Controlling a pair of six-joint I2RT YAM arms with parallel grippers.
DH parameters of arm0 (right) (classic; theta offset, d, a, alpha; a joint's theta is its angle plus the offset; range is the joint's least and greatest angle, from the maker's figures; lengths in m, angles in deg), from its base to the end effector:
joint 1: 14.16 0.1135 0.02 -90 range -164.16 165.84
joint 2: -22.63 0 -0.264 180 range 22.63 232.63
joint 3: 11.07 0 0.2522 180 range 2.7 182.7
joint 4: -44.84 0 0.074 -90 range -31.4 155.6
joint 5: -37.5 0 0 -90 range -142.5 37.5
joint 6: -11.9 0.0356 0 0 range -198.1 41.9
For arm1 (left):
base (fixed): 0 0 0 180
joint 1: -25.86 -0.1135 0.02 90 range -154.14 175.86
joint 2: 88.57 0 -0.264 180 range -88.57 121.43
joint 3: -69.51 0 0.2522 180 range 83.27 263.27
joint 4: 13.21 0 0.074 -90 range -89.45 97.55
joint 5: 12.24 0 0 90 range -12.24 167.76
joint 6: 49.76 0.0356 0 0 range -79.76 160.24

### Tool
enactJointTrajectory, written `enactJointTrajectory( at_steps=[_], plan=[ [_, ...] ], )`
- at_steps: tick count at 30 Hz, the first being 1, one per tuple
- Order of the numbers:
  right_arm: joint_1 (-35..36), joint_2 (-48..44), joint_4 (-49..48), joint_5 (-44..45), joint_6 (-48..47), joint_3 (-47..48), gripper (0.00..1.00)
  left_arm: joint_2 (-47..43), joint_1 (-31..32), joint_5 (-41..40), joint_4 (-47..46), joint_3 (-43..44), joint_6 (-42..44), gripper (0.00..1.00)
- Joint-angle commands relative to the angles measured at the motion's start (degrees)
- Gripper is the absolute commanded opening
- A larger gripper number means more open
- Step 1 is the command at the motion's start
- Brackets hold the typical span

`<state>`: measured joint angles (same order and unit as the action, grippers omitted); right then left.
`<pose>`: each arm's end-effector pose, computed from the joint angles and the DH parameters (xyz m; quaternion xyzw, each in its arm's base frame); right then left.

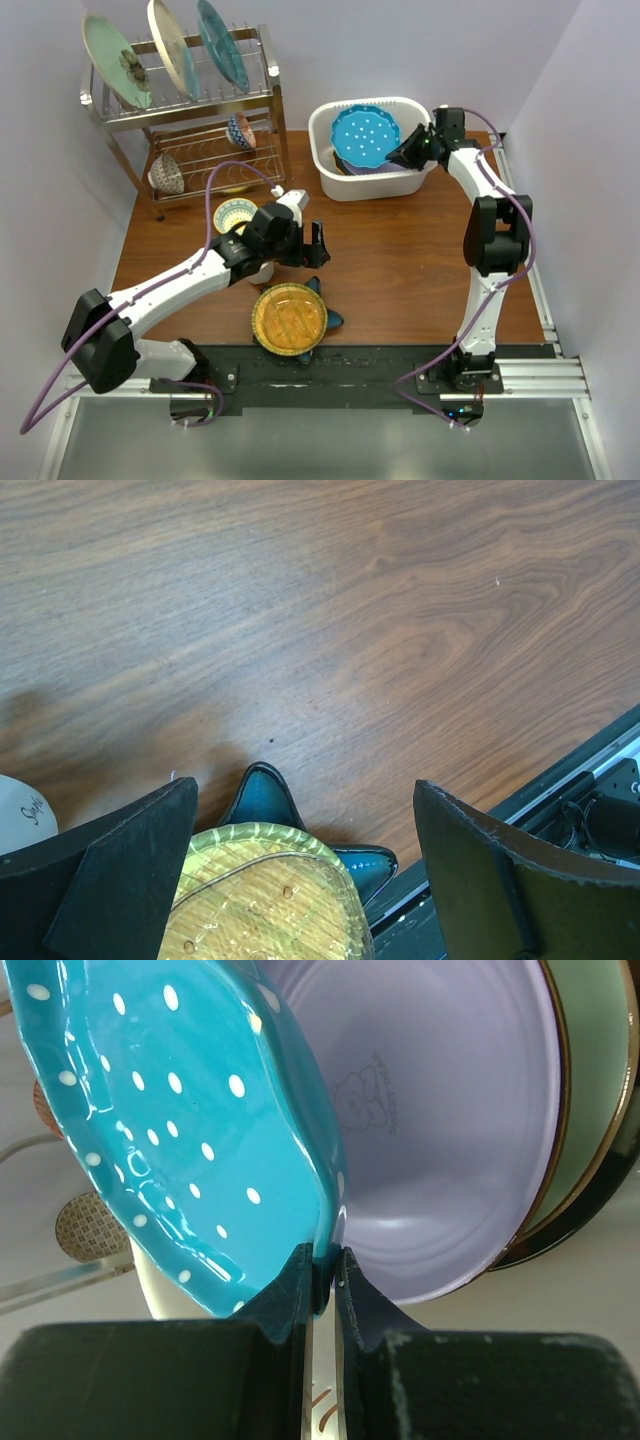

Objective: Place the plates into the plastic bin on the countertop
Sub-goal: Place the plate in the plastic bin.

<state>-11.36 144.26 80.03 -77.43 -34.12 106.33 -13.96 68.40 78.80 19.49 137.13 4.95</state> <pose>0.4907 0.0390 0.2522 0.2242 0.8589 0.3447 0.3054 0.2093 -0.1929 0.2674 0.0611 0.9031 -0.2734 0.3256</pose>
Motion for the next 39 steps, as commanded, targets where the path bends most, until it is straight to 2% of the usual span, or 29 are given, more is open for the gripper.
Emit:
enactJointTrajectory(
  at_steps=[1, 16, 25, 26, 31, 39],
  plan=[
    [-0.61, -2.18, -6.14, -3.02, 0.84, 6.14, 0.0, -1.13, 0.08, -0.07, -1.71, -0.43, 0.84, 0.94],
    [-1.14, 2.65, -2.27, -2.49, -1.71, 10.27, 0.03, -0.78, 0.17, 0.02, -1.8, -0.61, 0.83, 0.94],
    [-1.67, 3.36, -2.45, -3.37, -2.24, 10.27, 0.15, -0.78, 0.17, 0.02, -2.15, -1.05, 0.57, 0.94],
    [-1.67, 3.27, -2.36, -3.2, -2.33, 10.27, 0.21, -0.69, 0.08, 0.1, -2.15, -1.13, 0.57, 0.94],
    [-1.93, 3.09, -1.31, -2.93, -3.38, 10.1, 0.3, -0.69, 0.08, 0.02, -2.24, -1.31, 0.57, 0.94],
    [-2.46, 2.22, -1.48, -2.85, -3.56, 8.87, 0.34, -0.69, 0.08, 0.19, -2.33, -1.39, 0.4, 0.94]
  ],
)
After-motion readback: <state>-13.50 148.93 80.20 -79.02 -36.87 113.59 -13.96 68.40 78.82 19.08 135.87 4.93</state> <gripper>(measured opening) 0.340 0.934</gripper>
